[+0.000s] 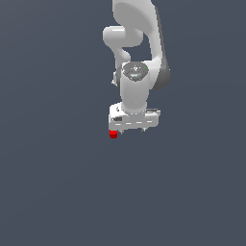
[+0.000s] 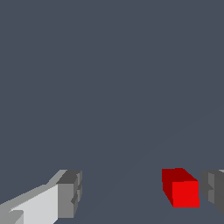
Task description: Pick up the red cube and move it to a goal position.
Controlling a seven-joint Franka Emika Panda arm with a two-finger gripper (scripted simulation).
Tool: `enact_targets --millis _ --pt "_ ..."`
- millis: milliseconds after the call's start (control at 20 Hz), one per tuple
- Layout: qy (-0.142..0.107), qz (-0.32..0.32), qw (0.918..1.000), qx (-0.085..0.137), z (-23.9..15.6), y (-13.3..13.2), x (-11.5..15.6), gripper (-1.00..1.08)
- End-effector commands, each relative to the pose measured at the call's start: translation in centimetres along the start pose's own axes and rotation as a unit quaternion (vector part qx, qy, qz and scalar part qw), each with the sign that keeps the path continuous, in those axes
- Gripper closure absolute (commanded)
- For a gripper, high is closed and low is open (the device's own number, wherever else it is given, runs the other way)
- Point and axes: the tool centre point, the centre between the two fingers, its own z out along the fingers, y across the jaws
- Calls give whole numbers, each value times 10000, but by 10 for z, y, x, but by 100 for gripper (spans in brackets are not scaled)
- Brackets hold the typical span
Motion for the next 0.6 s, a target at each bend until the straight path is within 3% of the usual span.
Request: enact_targets --millis 0,550 --pt "-2 -16 10000 -16 11 8 -8 -92" --pt "8 -143 9998 -120 82 60 -56 -92"
